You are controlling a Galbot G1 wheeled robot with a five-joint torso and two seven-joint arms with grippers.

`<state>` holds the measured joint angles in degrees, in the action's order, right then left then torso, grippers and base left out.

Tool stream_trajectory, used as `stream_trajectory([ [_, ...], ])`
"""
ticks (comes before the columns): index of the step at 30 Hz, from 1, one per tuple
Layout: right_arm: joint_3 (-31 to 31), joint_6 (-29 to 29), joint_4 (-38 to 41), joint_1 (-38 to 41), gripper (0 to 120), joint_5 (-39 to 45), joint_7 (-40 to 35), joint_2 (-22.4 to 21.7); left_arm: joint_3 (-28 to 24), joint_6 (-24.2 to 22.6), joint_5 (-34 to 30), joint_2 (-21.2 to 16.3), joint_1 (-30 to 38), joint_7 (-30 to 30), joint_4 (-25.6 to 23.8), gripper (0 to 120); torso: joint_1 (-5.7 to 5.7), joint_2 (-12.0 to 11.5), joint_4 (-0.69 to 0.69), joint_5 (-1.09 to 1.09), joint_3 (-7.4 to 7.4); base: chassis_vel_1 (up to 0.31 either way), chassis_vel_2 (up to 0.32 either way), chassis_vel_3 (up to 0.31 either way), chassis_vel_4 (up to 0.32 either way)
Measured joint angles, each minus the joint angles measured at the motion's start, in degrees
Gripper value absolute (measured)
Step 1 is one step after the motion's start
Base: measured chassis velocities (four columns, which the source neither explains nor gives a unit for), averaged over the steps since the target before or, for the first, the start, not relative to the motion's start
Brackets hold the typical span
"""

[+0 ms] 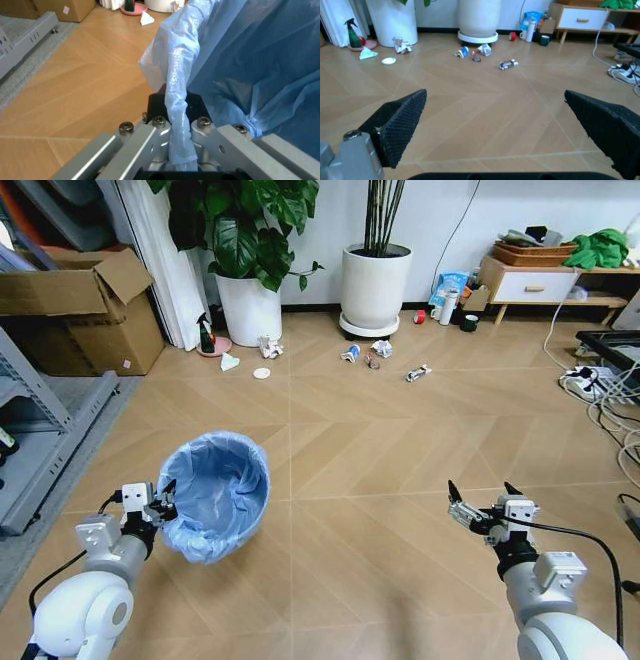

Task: Pick up the trash bin and place the garbage on the floor into it.

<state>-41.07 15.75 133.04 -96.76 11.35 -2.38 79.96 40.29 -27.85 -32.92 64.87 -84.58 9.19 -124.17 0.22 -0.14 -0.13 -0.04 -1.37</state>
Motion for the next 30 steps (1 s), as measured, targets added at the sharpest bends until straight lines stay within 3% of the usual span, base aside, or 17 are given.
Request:
stream_trajectory([
  [30,0.3,-0.4,0.0,-0.2,100,-0.7,0.2,0.5,-0.1,0.5,0.5,0.0,-0.8,-0.7,-0.9,0,0.01,0.0,0.01,-0.01,-0.01,-0.032,0.247,0.03,-0.248],
])
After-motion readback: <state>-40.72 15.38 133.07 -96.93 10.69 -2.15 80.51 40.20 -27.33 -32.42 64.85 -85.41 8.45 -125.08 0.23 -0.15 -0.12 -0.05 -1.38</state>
